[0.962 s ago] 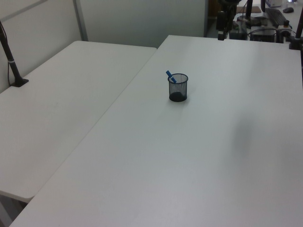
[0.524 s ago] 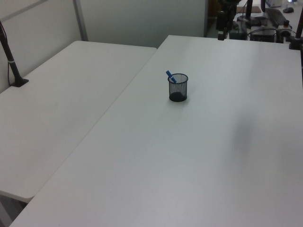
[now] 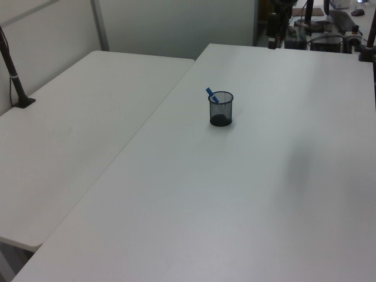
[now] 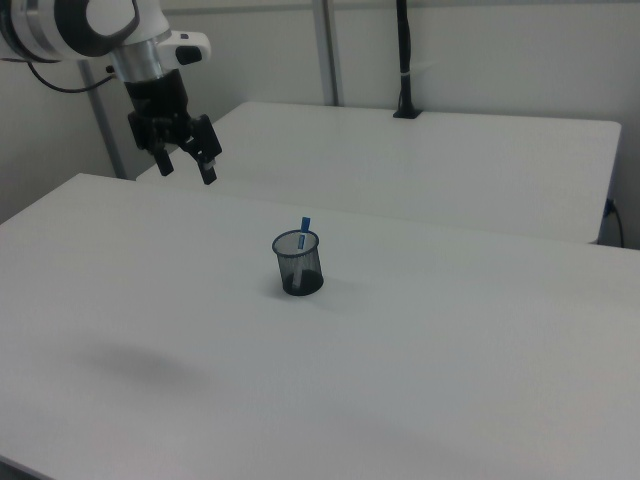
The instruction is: Remove the marker
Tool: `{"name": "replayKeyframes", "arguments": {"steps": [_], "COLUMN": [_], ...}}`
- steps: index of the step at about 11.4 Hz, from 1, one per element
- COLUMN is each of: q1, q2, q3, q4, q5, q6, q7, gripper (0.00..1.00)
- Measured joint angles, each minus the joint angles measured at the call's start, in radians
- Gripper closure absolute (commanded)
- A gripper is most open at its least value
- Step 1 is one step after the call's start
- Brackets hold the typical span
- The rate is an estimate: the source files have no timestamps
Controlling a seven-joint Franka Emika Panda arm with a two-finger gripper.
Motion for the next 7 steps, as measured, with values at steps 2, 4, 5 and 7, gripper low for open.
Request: {"name": "replayKeyframes", "arguments": {"steps": [2, 4, 5, 7], "q1": [0.0, 0.0, 0.0, -0.003], "q2": [0.037, 0.089, 0.112, 0.144], "q3": [0.001, 0.004, 0.004, 0.004], "q4": [-0.001, 0.0, 0.0, 0.001], "q5": [0.0, 0.0, 0.0, 0.0], "q6": [0.098, 0.187, 0.243, 0.357], "q7": [0.0, 0.0, 0.0, 0.002], "gripper": [0.0, 0.0, 0.0, 0.0]}}
